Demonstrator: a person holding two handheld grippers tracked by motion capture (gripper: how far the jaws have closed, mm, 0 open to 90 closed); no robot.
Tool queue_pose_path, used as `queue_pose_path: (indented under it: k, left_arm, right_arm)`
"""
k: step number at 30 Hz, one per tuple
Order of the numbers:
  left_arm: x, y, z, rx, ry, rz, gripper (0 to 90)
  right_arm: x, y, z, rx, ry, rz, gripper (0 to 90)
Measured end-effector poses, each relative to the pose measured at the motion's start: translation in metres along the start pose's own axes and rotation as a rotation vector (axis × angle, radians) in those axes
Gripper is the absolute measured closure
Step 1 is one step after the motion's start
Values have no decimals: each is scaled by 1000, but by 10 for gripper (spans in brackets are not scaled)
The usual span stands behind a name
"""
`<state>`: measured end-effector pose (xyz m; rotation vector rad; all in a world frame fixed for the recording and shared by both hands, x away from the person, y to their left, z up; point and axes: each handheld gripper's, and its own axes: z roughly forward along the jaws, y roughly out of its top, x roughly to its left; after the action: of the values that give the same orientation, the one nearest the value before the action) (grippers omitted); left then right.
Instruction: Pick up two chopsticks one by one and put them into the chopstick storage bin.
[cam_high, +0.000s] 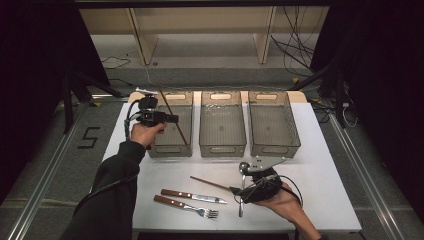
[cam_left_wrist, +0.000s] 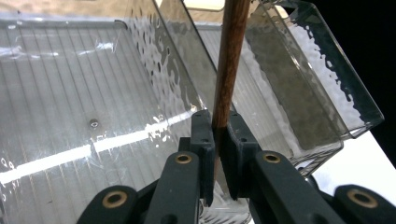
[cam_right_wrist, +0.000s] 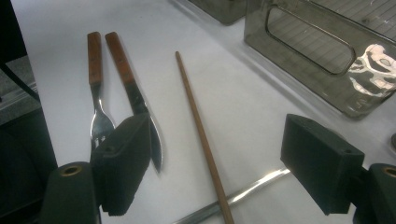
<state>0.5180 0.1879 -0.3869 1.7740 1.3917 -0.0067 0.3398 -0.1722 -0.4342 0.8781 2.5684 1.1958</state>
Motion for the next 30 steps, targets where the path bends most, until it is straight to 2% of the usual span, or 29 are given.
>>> queue_pose_path:
  k: [8,11,13,14,16,20,24,30]
  left_arm:
    - [3,-2,9,32,64,-4,774]
    - [3,-1,10,43,98,-24,654]
    - [2,-1,9,44,151,-32,486]
    - [2,0,8,44,161,-34,416]
    - [2,0,6,45,165,-40,334]
    - [0,-1,1,24,150,-29,254]
    - [-6,-5,-11,-22,90,-3,210]
    - [-23,-19,-34,-99,29,107,162]
  right_arm:
    - [0,0,1,4,2,0,251]
    - [0,0,1,6,4,-1,251]
    - [0,0,1,5,5,-1,251]
    - [0,0,0,5,5,-1,251]
    - [0,0,0,4,4,-1,251]
    - [0,0,0,7,4,-4,251]
    - [-1,0,-1,13,-7,-3,251]
    - [-3,1,-3,51,-16,-12,250]
